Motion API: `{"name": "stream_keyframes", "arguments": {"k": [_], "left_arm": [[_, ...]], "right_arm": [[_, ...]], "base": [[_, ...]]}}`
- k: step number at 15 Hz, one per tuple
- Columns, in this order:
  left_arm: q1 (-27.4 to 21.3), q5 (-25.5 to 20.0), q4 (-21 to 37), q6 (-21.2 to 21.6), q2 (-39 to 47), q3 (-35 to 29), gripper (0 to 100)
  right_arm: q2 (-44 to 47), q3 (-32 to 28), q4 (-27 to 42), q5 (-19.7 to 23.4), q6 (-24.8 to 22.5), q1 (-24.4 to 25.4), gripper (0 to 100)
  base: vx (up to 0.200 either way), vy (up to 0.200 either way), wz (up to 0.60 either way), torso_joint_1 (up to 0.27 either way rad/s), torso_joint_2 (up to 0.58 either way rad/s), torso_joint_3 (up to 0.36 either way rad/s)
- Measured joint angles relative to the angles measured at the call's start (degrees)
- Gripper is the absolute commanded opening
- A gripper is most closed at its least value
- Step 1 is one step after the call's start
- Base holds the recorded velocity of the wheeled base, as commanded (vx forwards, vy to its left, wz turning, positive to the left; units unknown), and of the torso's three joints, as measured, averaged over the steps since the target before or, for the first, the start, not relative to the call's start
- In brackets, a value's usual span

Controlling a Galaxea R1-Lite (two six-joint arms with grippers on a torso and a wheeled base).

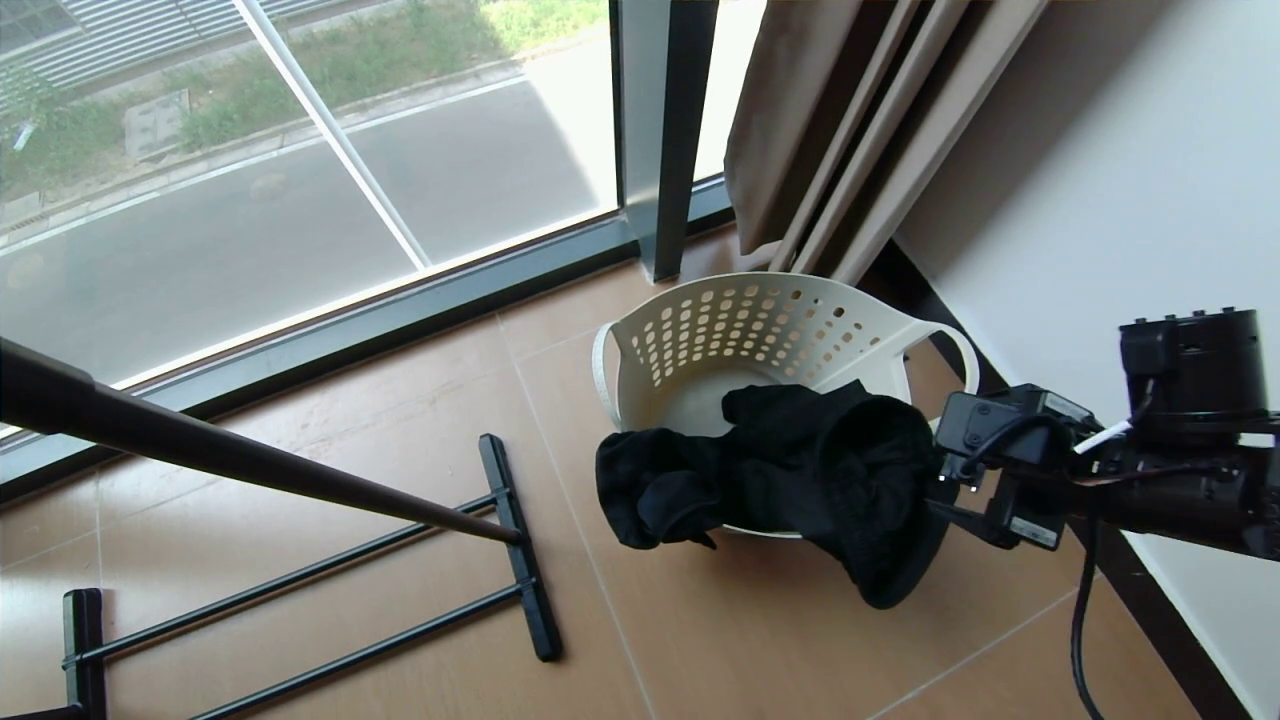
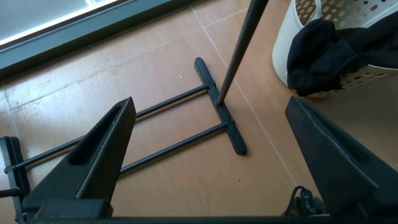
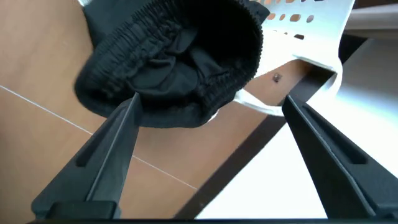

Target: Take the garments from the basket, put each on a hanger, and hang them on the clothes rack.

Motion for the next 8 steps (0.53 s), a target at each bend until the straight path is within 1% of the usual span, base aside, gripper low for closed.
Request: {"name": "stream_keyframes", "arguments": {"k": [1, 2, 3, 4, 5, 8], "left_arm": [[0.02, 0.00, 0.00, -0.02, 0.00, 0.00, 100], [0.02, 0.00, -0.02, 0.00, 0.00, 0.00, 100], [0.02, 0.02, 0.00, -0.02, 0.00, 0.00, 100], [0.02, 0.00, 0.00, -0.02, 0.00, 0.00, 100], [0.02, 0.00, 0.00, -0.02, 0.00, 0.00, 100], [0.02, 0.00, -0.05, 0.00, 0.00, 0.00, 100]], "right_arm": [[3.04, -2.21, -0.02, -2.18, -3.32, 0.57, 100], [5.83, -4.39, -0.13, -4.45, -5.67, 1.04, 100], [8.66, -6.78, -0.16, -6.86, -7.01, 1.49, 100], [11.06, -8.98, -0.27, -8.92, -7.78, 1.80, 100], [13.10, -10.75, -0.21, -9.90, -8.02, 2.00, 100], [19.08, -18.10, -1.06, -11.28, -8.18, 2.06, 100]], "base": [[0.000, 0.000, 0.00, 0.000, 0.00, 0.000], [0.000, 0.000, 0.00, 0.000, 0.00, 0.000], [0.000, 0.000, 0.00, 0.000, 0.00, 0.000], [0.000, 0.000, 0.00, 0.000, 0.00, 0.000], [0.000, 0.000, 0.00, 0.000, 0.00, 0.000], [0.000, 0.000, 0.00, 0.000, 0.00, 0.000]]}}
